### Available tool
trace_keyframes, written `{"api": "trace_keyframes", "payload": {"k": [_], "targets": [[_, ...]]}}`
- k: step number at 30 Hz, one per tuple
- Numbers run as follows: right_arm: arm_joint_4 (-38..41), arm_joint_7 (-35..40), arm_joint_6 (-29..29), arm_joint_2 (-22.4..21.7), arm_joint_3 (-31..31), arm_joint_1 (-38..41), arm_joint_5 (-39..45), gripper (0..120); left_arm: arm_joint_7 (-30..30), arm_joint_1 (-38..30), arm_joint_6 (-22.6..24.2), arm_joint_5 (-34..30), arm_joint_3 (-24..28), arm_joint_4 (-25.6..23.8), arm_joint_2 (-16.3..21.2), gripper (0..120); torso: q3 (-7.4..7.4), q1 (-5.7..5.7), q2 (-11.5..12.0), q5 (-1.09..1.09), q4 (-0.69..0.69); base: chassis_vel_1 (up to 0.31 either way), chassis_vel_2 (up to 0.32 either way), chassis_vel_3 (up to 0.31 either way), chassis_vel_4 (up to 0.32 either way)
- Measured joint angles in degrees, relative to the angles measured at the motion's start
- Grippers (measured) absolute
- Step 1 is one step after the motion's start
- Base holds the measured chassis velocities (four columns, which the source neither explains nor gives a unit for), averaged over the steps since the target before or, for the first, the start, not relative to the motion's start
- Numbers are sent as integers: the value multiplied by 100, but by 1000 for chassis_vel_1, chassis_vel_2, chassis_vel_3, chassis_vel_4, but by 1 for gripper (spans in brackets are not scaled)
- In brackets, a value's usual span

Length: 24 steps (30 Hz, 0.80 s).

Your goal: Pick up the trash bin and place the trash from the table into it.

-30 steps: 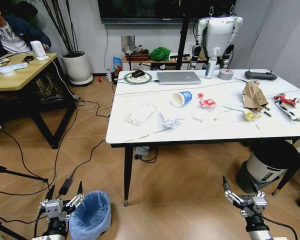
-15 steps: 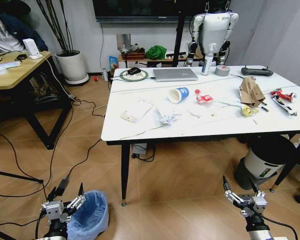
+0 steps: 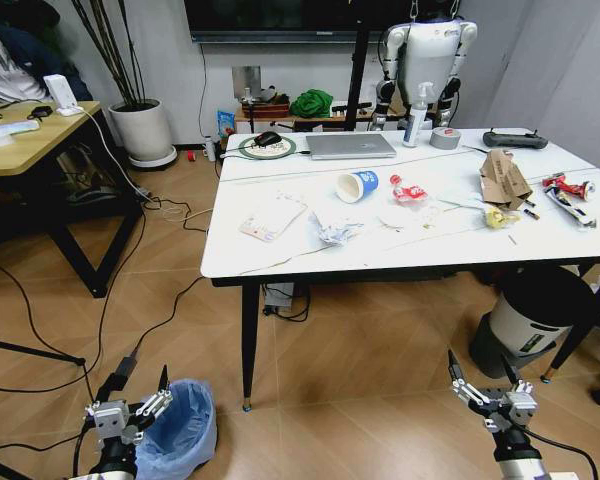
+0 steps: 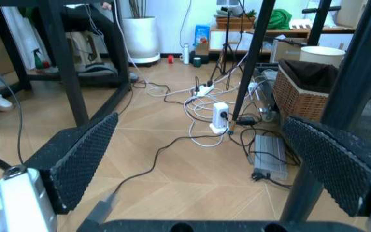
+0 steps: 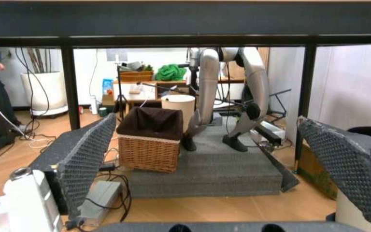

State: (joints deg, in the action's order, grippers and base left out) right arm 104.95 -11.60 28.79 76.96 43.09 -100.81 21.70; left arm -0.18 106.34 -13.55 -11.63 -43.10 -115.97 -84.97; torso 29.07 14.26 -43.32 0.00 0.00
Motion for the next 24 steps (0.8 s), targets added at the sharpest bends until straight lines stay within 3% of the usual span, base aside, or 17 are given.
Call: {"api": "trace_keyframes", "payload": {"k": [24], "targets": [[-86, -7, 22, 139, -51, 85, -72, 100, 11, 45, 2, -74, -40, 47, 19, 100, -370, -240, 610, 0, 0, 0, 0, 0, 0]]}}
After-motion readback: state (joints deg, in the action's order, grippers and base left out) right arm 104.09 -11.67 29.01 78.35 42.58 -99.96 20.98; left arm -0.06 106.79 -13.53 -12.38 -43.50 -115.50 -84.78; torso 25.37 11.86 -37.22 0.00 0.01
